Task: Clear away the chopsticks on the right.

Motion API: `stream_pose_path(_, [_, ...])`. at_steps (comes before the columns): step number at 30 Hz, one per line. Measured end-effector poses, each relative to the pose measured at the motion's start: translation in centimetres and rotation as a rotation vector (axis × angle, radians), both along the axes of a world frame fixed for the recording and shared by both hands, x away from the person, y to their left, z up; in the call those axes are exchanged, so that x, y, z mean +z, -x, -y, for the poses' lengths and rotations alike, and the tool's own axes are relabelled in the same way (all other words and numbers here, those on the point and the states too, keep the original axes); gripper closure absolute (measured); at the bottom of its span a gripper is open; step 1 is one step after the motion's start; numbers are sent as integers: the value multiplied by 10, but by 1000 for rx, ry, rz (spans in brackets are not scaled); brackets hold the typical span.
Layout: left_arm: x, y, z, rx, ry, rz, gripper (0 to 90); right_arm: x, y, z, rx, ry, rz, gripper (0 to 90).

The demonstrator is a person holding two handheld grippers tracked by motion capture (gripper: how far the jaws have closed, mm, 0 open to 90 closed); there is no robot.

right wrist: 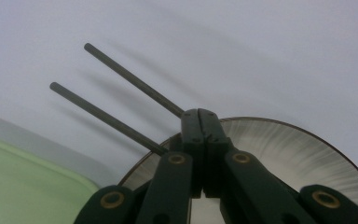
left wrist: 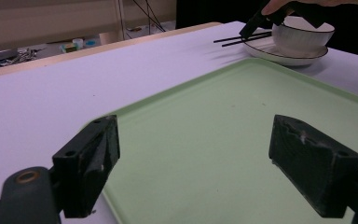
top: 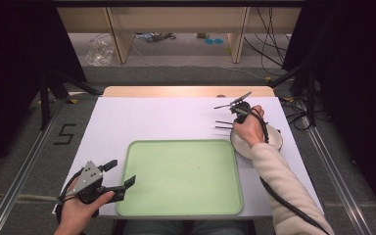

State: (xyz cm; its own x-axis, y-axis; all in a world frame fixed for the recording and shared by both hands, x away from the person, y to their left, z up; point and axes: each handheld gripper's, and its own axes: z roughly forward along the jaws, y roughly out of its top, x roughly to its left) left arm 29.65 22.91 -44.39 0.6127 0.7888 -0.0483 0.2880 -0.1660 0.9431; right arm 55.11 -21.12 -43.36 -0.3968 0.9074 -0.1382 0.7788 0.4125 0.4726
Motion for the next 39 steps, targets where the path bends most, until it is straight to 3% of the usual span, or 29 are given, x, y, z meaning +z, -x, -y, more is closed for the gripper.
stream_pose_path(2, [0, 0, 0, -6, 1, 6, 161, 0, -1, 0, -25, -4, -16, 900])
stream_pose_path(5, [0, 0, 0, 0, 4, 3, 161, 1, -4, 3, -15, 9, -27, 900])
stream_pose_path(7, [0, 0, 0, -1, 3, 2, 161, 1, -3, 1, -26, -8, -18, 900])
stream_pose_path(8, [0, 0, 0, -1, 1, 1, 161, 4, -2, 0, -19, -12, -34, 900])
stream_pose_path(11, [0, 0, 0, -1, 1, -1, 161, 12, -1, -4, 40, 22, 8, 878])
stream_pose_path(13, [0, 0, 1, -1, 5, 2, 162, 17, -3, -9, 187, 95, 46, 760])
stream_pose_path(14, [0, 0, 1, -1, 5, 2, 162, 17, -3, -9, 187, 95, 46, 760])
stream_pose_path(15, [0, 0, 1, 3, 6, -5, 161, 20, -6, -18, 388, 215, 60, 679])
stream_pose_path(17, [0, 0, 0, -1, 1, 0, 162, 19, -7, -26, 563, 345, 60, 652])
stream_pose_path(20, [0, 0, 0, -2, 3, -2, 162, 15, -8, -36, 659, 478, 44, 652])
stream_pose_path(23, [0, 0, 0, -1, 4, 0, 162, 11, -12, -40, 676, 517, 29, 670])
stream_pose_path(27, [0, 0, 0, -2, 5, -1, 162, 5, -16, -42, 691, 534, 7, 684])
stream_pose_path(39, [0, 0, 0, 0, 6, -1, 162, -3, -26, -41, 686, 538, -47, 760])
